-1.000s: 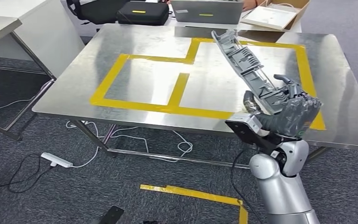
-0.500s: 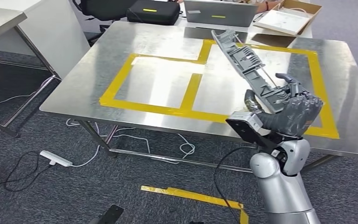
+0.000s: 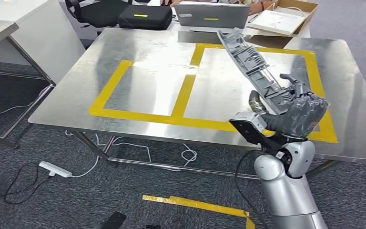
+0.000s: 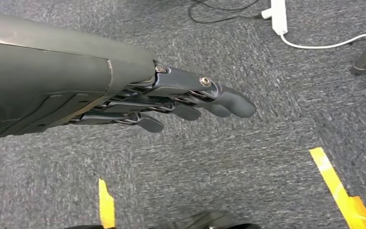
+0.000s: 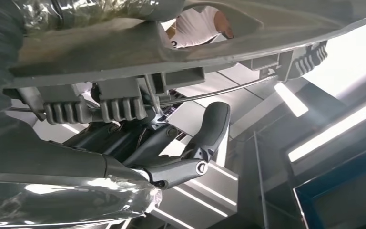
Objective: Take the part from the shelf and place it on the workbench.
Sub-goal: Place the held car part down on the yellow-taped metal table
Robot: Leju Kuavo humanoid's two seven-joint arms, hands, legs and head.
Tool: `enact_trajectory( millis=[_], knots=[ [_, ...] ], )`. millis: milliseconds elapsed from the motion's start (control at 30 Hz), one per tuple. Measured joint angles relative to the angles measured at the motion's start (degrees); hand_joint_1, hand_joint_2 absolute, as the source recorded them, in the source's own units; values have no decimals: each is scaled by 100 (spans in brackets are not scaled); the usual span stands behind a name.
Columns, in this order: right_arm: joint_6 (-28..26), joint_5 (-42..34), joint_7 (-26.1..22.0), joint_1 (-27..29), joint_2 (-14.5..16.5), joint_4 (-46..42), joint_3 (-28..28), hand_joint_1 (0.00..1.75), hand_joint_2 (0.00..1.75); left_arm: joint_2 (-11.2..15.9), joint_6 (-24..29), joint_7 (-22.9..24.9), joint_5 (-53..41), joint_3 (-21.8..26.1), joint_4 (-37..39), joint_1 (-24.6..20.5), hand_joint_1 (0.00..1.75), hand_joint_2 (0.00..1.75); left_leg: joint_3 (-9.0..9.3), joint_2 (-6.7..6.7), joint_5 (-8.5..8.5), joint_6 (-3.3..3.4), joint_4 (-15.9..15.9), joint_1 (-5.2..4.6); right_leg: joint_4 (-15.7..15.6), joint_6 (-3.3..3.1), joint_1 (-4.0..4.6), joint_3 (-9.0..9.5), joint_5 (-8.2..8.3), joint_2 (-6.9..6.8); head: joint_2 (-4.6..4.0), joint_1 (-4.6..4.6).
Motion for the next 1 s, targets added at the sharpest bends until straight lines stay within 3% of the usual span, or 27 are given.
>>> enact_trajectory(
  millis=[67,100,133,267,333,400,433,467,533,600,633,767,833,900,933,967,1000],
  knots=[
    [0,0,1,0,0,2,-5,175,175,3,0,-1,1,-1,0,-1,0,175,311,2,459,60,-761,-16,-1,39,10,86,-68,8,0,2],
    [0,0,1,-3,0,3,-7,175,175,3,0,-1,1,-1,0,-6,0,175,450,5,538,91,-1064,-26,0,67,19,112,-98,11,0,2],
    [0,0,1,-6,0,3,-8,175,175,3,1,-1,1,-1,0,-9,0,175,532,7,532,115,-1229,-38,-10,97,26,126,-121,12,0,8],
    [0,1,8,-14,1,4,-8,175,175,1,2,-1,1,-1,0,-8,0,175,627,3,430,216,-1362,-28,62,223,22,85,-235,-2,0,29],
    [0,4,8,-22,0,5,-8,175,175,-4,2,-2,2,-1,0,-16,0,175,664,2,411,270,-1385,-13,623,263,19,-231,-497,-8,0,47],
    [0,8,11,-11,0,16,-8,175,175,-5,2,-2,2,-1,0,-16,0,175,694,1,370,303,-1383,-17,1425,283,19,-705,-766,-8,0,60],
    [0,9,14,2,0,27,-8,175,175,-5,2,-2,2,-1,0,-9,0,175,724,-3,342,309,-1382,-19,1652,289,20,-875,-760,-8,0,60],
    [0,9,16,14,0,36,-8,175,175,-5,2,-2,2,-1,0,-1,0,175,768,-10,308,307,-1381,-20,1661,288,20,-943,-632,-8,0,63],
    [0,11,17,20,0,47,-8,175,175,-8,2,-2,2,-1,0,5,0,175,891,-27,224,285,-1381,-20,1037,266,20,-757,-95,-11,0,65],
    [0,16,15,-1,0,52,-8,175,175,-12,1,-1,2,-1,1,-5,0,175,988,-35,144,237,-1379,-35,319,223,40,-427,236,-15,0,67],
    [0,20,15,-15,0,56,-8,175,175,-13,1,-1,2,-1,1,-11,0,175,1007,-35,122,209,-1383,-41,125,194,52,-322,264,-14,0,63],
    [0,56,36,-43,0,68,-15,175,175,-10,0,-2,2,-2,1,-29,0,175,1017,-22,42,92,-1345,-38,-34,71,40,-184,179,0,0,42],
    [0,80,39,-58,0,73,-18,175,175,-9,0,-2,2,-3,0,-33,0,175,783,-11,-172,15,-881,-14,-62,11,14,-116,146,-10,0,20],
    [0,89,40,-65,0,81,-20,175,175,-9,0,-2,2,-3,0,-21,0,175,325,-6,-446,-42,-96,16,-62,-23,13,-66,94,-13,0,5],
    [0,91,40,-60,0,90,-22,175,175,-8,0,-2,2,-3,0,-10,0,175,142,-4,-477,-58,171,26,-62,-24,12,-32,66,-9,0,6],
    [0,92,41,-53,0,97,-25,175,175,-6,0,-2,2,-3,0,-2,0,175,52,-3,-385,-65,239,32,-61,-19,11,10,36,-3,0,3],
    [0,92,41,-47,0,104,-29,175,175,-3,0,-2,2,-3,0,2,0,175,70,-1,-180,-62,86,36,-61,-10,11,63,2,4,0,3]
  ],
)
